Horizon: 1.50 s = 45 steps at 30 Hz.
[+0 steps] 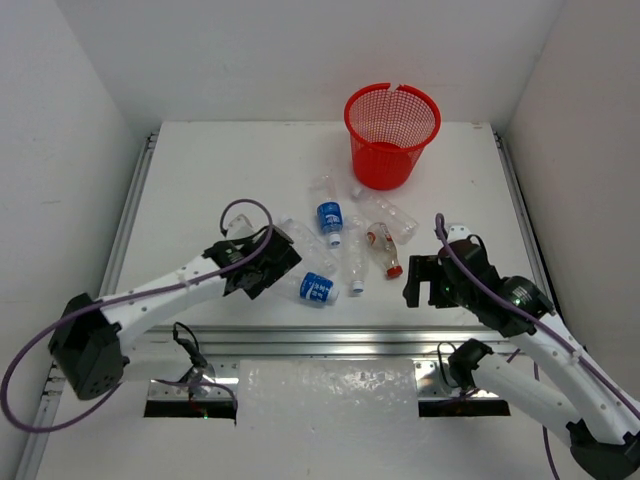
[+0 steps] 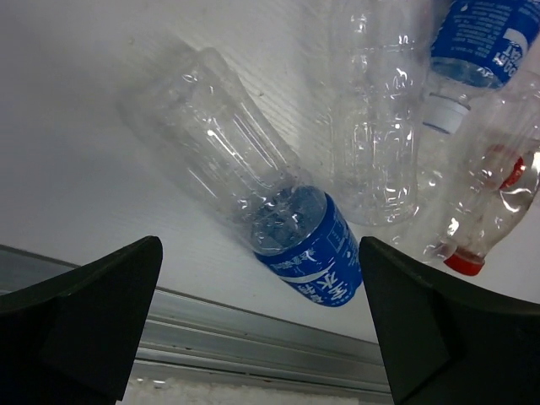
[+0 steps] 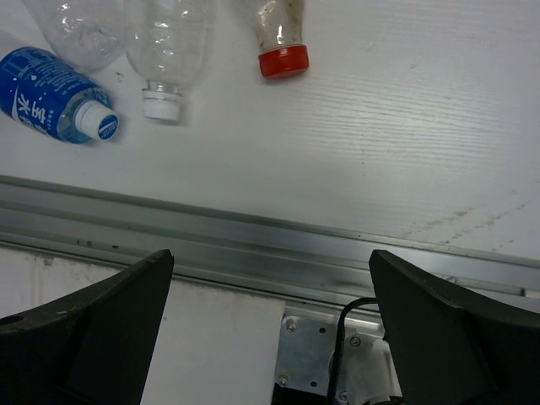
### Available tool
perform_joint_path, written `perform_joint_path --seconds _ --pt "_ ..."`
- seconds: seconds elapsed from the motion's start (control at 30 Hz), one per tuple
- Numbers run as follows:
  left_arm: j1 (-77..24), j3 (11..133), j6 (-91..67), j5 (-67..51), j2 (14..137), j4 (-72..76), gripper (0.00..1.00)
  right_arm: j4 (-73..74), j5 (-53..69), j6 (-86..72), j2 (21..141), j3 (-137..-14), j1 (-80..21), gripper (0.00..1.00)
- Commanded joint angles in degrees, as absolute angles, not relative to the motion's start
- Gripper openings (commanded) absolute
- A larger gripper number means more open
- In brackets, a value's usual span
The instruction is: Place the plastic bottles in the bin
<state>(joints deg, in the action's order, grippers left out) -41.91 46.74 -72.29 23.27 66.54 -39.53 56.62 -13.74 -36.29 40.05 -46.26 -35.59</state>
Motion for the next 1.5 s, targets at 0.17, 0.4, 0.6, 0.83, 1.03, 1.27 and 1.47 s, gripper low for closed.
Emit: perform_joint_path --seconds 0.17,0.4,0.6,0.83,1.03,1.27,1.47 --pt "-45.09 50.90 -91.40 26.98 77.08 -43.96 1.00 50.72 -7.58 -35.25 39.55 -45.97 -35.60 0.99" --pt "-44.56 48.69 -92.46 29.89 81.29 -36.13 0.97 47.20 -1.58 -32.26 39.55 -45.27 -35.60 0.99" --pt "-42.19 44.48 -93.68 28.56 85.78 -34.44 0.91 45.18 1.58 -31.64 40.34 -44.39 -35.51 0.99" --pt "-42.36 38.67 -97.91 36.37 69.48 -45.94 0.09 37.90 11.74 -29.97 41.04 -41.93 -35.60 0.99" --pt "-44.30 37.80 -62.64 28.69 52.41 -26.61 0.00 13.14 35.04 -35.23 46.84 -37.80 -36.74 0.99" --pt "-44.47 30.59 -48.69 2.66 43.50 11.06 0.00 -1.64 34.01 -41.21 59.49 -44.03 -40.78 0.99" --pt "-44.56 30.24 -51.50 -5.97 46.40 20.12 0.00 -2.02 30.85 -42.45 65.65 -47.90 -43.94 0.99"
